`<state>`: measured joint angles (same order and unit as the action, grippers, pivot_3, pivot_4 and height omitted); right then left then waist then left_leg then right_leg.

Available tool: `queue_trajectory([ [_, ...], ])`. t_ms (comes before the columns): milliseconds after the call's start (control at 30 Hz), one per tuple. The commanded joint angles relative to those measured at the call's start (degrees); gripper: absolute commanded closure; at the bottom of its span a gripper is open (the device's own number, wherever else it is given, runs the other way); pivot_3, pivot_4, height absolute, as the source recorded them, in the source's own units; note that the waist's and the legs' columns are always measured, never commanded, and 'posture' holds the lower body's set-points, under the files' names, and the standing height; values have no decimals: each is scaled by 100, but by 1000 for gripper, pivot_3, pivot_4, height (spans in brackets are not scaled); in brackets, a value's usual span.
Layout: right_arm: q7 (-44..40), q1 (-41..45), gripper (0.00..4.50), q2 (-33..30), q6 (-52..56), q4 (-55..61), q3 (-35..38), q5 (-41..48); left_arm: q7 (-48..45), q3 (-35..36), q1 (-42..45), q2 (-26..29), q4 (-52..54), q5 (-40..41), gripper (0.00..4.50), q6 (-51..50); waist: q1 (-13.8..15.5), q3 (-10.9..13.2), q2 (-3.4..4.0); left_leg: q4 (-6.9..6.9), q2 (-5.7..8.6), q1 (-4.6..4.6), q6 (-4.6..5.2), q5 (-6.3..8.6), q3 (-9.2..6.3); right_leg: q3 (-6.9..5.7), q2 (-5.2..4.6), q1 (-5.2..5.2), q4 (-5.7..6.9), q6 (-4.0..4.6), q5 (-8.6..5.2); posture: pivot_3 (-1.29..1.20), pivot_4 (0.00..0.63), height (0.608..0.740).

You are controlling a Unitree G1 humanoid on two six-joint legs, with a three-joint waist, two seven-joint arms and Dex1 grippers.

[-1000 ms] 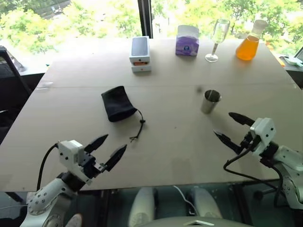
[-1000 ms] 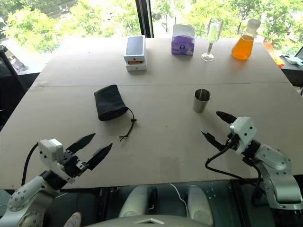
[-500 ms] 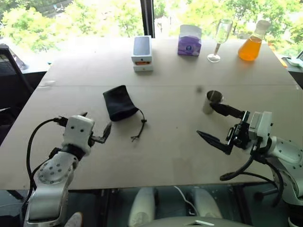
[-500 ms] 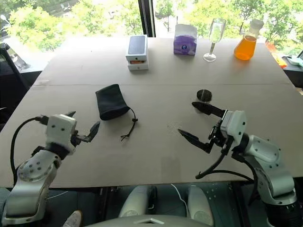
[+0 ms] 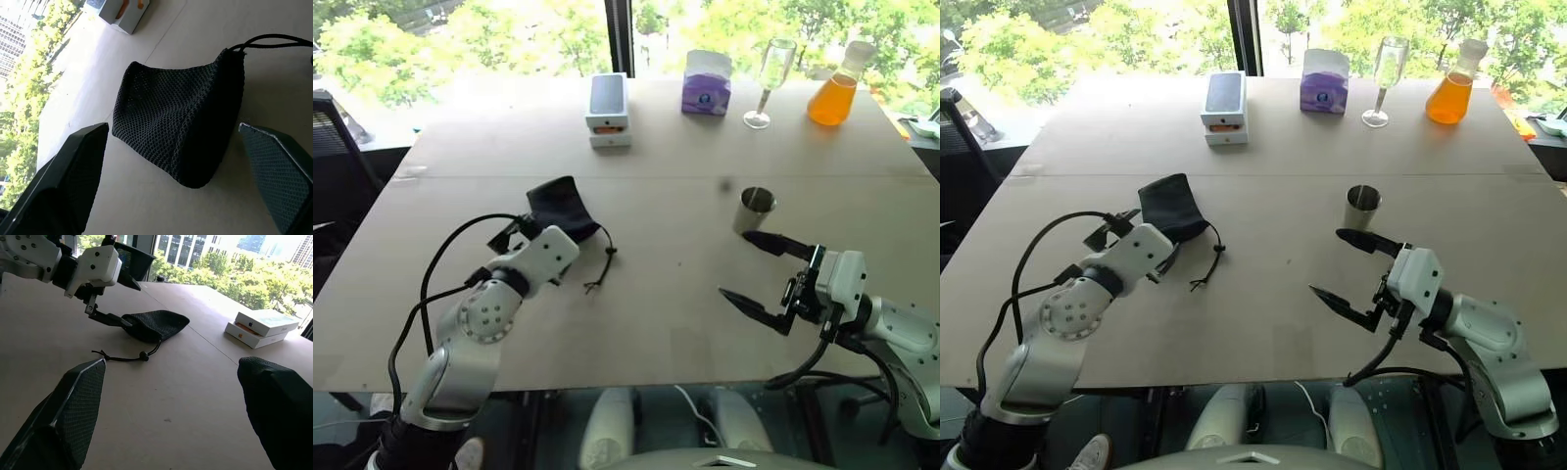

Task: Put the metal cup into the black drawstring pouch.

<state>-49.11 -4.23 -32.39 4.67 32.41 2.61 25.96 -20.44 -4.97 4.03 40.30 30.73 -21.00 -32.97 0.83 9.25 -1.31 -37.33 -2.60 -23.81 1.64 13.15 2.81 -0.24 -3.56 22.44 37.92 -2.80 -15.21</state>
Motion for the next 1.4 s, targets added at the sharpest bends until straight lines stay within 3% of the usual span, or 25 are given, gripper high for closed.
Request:
queue_trajectory([
  [33,107,-68,99,-7,-64,305,101,63,-118,-414,403,65,-163,-588,80,-248,-2,0,0,0,4,0,0,0,0,1,0,0,0,0,0,0,150,740],
  [333,206,-158,99,26,-149,260,139,23,-463,-1159,1128,-106,-699,-1373,80,-644,-3,1,-1,0,12,-3,0,0,-3,1,6,2,1,-1,0,0,150,740],
  [900,246,-315,99,46,-396,153,108,-87,-879,-1097,1447,-63,-1163,-1891,80,-933,-4,1,-3,-3,12,-4,1,0,-3,2,6,4,5,-2,0,0,150,740],
  [1000,246,-252,0,44,-394,121,99,-93,-992,-1100,1613,-100,-1275,-1829,882,-881,-4,1,-3,-4,13,-4,1,0,-2,2,6,3,5,-2,0,0,150,740],
  [1233,267,-166,0,47,-359,109,64,-113,-1505,-1112,1924,-123,-1599,-1621,4282,-909,-5,1,-3,-5,13,-4,1,-1,-2,2,7,4,6,-2,0,0,150,740],
  [1400,365,-144,0,58,-263,113,80,-122,-2046,-1121,2258,-254,-1767,-1346,4424,-1303,-4,1,-3,-7,13,-5,1,-1,-4,1,9,3,7,-3,0,0,150,740],
])
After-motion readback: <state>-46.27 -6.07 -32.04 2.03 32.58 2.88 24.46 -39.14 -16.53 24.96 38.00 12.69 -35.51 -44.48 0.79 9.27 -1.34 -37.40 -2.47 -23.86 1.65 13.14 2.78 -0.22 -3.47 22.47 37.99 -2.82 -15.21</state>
